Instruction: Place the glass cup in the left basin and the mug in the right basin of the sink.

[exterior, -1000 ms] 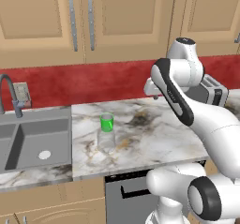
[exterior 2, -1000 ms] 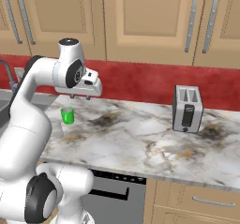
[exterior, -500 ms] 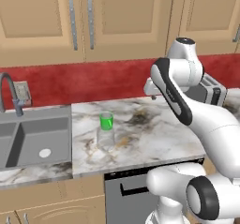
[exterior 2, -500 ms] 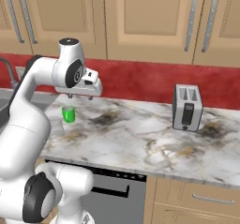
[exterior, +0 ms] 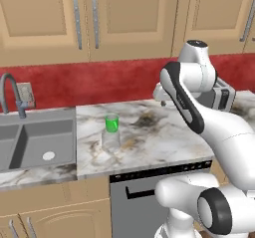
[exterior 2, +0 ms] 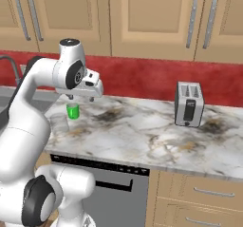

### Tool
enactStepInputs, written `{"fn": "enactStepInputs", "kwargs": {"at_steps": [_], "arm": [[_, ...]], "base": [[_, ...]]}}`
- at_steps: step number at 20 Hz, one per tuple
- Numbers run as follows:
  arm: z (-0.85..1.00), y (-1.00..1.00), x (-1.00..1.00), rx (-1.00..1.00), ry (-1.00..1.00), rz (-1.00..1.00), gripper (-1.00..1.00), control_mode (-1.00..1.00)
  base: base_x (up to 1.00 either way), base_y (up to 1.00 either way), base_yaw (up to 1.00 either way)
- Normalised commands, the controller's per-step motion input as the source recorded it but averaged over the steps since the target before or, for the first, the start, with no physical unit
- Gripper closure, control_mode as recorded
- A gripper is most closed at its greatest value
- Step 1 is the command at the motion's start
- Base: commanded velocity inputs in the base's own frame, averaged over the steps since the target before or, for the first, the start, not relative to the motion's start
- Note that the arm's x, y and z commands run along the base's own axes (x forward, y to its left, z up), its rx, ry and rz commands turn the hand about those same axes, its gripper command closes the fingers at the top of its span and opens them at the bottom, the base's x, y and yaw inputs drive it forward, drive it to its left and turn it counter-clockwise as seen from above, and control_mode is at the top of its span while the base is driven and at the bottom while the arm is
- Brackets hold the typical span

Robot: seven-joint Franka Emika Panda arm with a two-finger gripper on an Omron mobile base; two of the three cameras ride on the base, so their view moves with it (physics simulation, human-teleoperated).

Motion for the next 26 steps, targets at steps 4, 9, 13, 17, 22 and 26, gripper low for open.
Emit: {"fn": "enactStepInputs", "kwargs": {"at_steps": [4, 9, 13, 17, 22, 26], "arm": [[0.00, 0.00, 0.00, 0.00, 0.00, 0.00, -1.00, 1.00], [0.00, 0.00, 0.00, 0.00, 0.00, 0.00, -1.00, 1.00], [0.00, 0.00, 0.00, 0.00, 0.00, 0.00, -1.00, 1.00], [0.00, 0.00, 0.00, 0.00, 0.00, 0.00, -1.00, 1.00], [0.00, 0.00, 0.00, 0.00, 0.00, 0.00, -1.00, 1.00], [0.00, 0.00, 0.00, 0.00, 0.00, 0.00, -1.00, 1.00]], "base": [[-0.08, 0.20, 0.00], [-0.05, 0.37, 0.00], [-0.09, 0.45, 0.00], [-0.13, 0.45, 0.00], [-0.09, 0.45, 0.00], [-0.06, 0.43, 0.00]]}}
